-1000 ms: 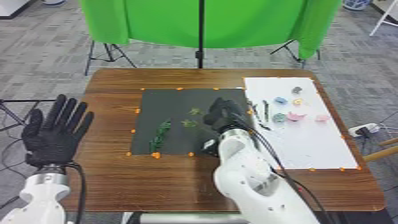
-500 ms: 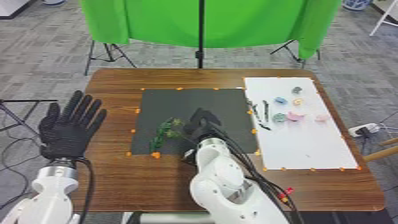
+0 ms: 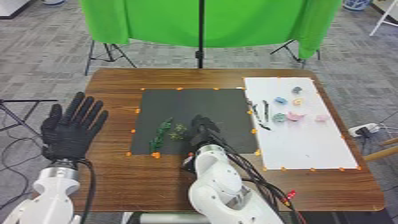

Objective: Arrange flowers

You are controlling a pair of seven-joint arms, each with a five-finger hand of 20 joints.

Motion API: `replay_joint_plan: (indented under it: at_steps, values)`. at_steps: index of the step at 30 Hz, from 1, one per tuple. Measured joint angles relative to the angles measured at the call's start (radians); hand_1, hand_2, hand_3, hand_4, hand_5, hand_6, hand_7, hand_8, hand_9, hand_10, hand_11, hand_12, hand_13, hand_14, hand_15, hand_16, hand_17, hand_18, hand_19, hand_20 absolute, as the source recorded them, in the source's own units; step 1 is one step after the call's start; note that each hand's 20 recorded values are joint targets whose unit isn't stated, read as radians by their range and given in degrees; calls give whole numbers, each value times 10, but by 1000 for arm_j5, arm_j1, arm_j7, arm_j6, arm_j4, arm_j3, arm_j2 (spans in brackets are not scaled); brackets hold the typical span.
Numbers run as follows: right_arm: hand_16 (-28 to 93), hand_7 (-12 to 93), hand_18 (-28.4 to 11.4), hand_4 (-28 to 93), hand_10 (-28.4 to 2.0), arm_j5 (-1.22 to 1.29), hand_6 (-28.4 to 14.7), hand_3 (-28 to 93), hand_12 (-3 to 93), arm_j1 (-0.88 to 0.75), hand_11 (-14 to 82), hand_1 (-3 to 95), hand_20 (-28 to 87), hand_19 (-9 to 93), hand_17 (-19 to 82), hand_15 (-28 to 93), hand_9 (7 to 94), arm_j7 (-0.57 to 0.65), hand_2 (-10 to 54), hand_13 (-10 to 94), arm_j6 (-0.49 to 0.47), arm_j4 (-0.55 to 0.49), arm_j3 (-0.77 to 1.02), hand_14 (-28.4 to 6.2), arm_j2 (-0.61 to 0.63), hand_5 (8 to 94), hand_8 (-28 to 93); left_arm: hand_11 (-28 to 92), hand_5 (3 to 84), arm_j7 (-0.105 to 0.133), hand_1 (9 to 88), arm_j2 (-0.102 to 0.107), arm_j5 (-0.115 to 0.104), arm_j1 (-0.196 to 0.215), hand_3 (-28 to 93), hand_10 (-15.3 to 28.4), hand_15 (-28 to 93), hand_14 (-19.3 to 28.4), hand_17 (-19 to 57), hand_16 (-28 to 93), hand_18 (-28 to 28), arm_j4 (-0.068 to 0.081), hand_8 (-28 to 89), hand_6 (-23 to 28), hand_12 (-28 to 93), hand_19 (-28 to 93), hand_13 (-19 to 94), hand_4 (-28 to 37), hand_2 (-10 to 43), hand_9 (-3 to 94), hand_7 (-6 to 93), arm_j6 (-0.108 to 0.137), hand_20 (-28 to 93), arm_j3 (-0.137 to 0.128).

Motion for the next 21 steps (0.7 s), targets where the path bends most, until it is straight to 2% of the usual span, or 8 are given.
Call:
replay_joint_plan:
  at_steps: [1, 2, 3, 8, 14, 17, 21]
  values:
    - [188, 558, -276, -191, -255, 0, -128, 847, 182, -1, 421, 387, 632, 932, 419, 762, 552, -1, -95, 573, 2, -3, 0, -206, 0, 488, -137, 154, 433, 0, 259, 0, 0, 1, 753, 140, 248, 146, -75, -46, 134, 0, -87, 91, 85, 303, 270, -283, 140, 374, 89, 0, 117, 0]
    - [180, 554, -276, -190, -259, 1, -137, 853, 179, -2, 421, 379, 632, 932, 420, 765, 537, -2, -95, 567, 3, -6, 0, -209, 0, 480, -208, 155, 434, 0, 259, 0, 0, 3, 754, 140, 249, 146, -75, -46, 134, -1, -87, 91, 86, 303, 270, -283, 140, 373, 89, 0, 117, 0]
    - [178, 540, -277, -190, -263, 3, -141, 855, 174, -3, 413, 376, 632, 932, 421, 765, 527, -4, -95, 563, 3, -9, -1, -210, 0, 468, -228, 155, 434, 1, 259, 0, 0, 6, 755, 140, 250, 147, -75, -46, 134, -2, -87, 91, 86, 303, 270, -283, 140, 373, 88, 0, 117, -1]
    - [167, 468, -277, -196, -263, 18, -141, 851, 158, -6, 373, 372, 633, 932, 422, 754, 527, -22, -95, 561, 1, -29, -5, -211, 3, 474, -203, 157, 439, 7, 266, -1, 0, 26, 774, 143, 256, 148, -76, -46, 134, -9, -86, 93, 88, 302, 272, -283, 148, 376, 91, 0, 117, -9]
    - [142, 251, -276, -203, -265, 31, -153, 850, 143, -5, 261, 364, 630, 932, 428, 716, 504, -50, -95, 555, -1, -61, -18, -213, 17, 479, -142, 158, 440, 10, 270, -2, 1, 29, 775, 142, 260, 149, -76, -48, 134, -8, -87, 93, 89, 302, 273, -283, 149, 376, 92, 0, 118, -4]
    - [139, 238, -278, -204, -268, 36, -153, 849, 143, -4, 246, 360, 630, 932, 431, 715, 492, -66, -95, 553, -2, -82, -23, -214, 29, 482, -132, 157, 439, 19, 271, -7, 1, 29, 775, 143, 260, 149, -76, -49, 134, -8, -87, 93, 89, 302, 273, -283, 148, 375, 92, 0, 118, -2]
    - [142, 241, -278, -203, -269, 49, -153, 847, 146, 0, 245, 354, 638, 932, 439, 725, 488, -77, -95, 551, 0, -135, -32, -214, 71, 483, -130, 157, 438, 43, 271, -18, 1, 38, 774, 143, 262, 149, -76, -49, 135, -11, -87, 93, 90, 302, 273, -283, 148, 376, 91, -2, 118, -9]
